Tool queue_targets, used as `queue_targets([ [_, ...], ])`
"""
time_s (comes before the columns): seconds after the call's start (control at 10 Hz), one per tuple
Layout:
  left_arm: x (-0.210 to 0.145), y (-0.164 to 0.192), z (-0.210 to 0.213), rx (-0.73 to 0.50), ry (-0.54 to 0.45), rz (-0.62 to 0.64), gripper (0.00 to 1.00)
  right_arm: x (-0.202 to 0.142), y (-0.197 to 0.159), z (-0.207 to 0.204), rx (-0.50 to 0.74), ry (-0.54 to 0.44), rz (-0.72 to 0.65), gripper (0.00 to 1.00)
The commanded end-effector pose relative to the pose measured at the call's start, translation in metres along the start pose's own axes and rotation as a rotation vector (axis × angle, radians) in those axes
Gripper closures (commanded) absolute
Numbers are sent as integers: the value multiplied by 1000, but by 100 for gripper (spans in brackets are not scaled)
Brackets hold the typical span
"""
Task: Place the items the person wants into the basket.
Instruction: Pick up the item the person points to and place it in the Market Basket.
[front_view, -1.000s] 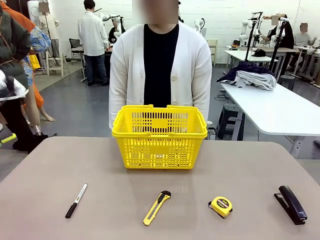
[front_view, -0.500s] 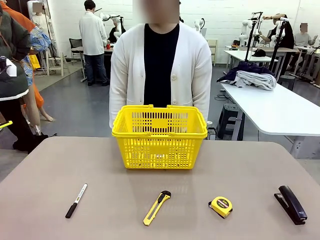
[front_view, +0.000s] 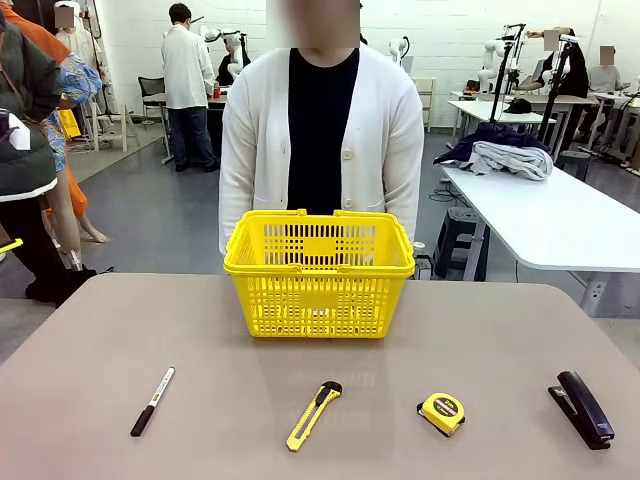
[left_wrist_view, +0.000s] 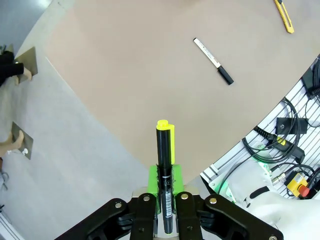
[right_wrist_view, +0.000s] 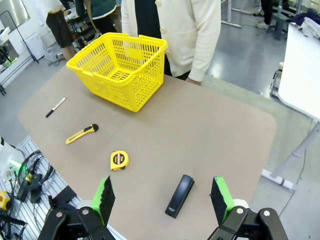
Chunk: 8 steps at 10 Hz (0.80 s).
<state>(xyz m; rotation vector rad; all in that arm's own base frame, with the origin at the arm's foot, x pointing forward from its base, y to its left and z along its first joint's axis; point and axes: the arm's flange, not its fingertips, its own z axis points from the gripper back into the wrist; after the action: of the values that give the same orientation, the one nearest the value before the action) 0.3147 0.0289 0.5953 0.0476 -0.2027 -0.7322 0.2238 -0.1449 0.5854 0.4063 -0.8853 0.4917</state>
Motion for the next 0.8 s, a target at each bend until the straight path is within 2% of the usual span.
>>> queue_targets([
  [0.0,-1,1,0,14,-5,8,100,1,0,-1,3,-7,0,0],
  [0.1,-1,1,0,14,-5,8,100,1,0,-1,3,-7,0,0],
  [0.2,0,0,0,0,0,0,89,1,0,-1,3,-7,0,0],
  [0.4,83,-5,20,148,-11,-348,89,1,0,-1,3,-7,0,0],
  [0.7,209,-34,44,217,28,-625,89,1,0,-1,3,-7,0,0],
])
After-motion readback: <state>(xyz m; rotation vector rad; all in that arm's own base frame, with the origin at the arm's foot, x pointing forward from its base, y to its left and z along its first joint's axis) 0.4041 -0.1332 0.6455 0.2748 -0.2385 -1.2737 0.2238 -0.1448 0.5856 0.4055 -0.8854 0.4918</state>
